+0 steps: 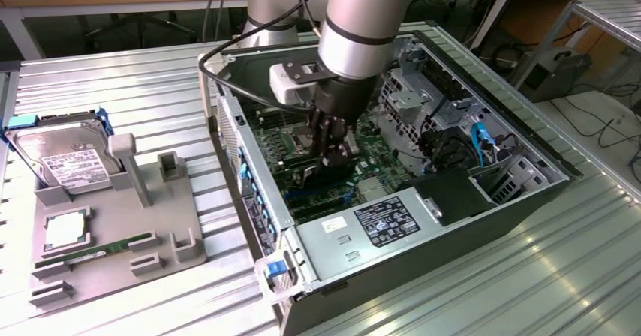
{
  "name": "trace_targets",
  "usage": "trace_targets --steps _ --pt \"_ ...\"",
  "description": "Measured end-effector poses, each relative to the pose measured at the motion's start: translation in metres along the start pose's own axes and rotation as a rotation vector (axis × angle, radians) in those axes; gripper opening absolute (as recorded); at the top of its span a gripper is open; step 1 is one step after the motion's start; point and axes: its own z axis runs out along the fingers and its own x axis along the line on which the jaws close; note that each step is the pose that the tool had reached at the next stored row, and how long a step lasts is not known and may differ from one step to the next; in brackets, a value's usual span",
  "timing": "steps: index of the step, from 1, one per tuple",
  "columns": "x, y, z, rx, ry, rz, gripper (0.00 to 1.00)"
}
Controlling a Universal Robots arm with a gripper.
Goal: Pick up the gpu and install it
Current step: 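Press down on the gpu until it lock into place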
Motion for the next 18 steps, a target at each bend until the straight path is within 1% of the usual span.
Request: trace_targets --steps 1,3,5,6,7,8,15,18 --pt "0.0 0.0001 -0.0029 0.0 0.0001 -0.001 0.34" --pt "-0.001 0.0005 -0.0035 0.0001 -0.0001 -0.001 0.32" --pt "-0.002 0.0014 -0.0035 0.0 0.0003 -0.001 0.19" --pt "-0.002 0.0018 -0.0032 0.0 0.0004 -0.001 0.19" --pt "-0.003 0.0021 -0.0027 0.0001 0.0005 -0.002 0.13" --pt "-0.003 0.0024 -0.0017 0.0 0.0007 -0.002 0.11" --pt "-0.006 0.007 0.0101 -0.0003 0.0016 -0.001 0.11" --pt "-0.006 0.0076 0.0135 -0.0002 0.002 -0.002 0.11"
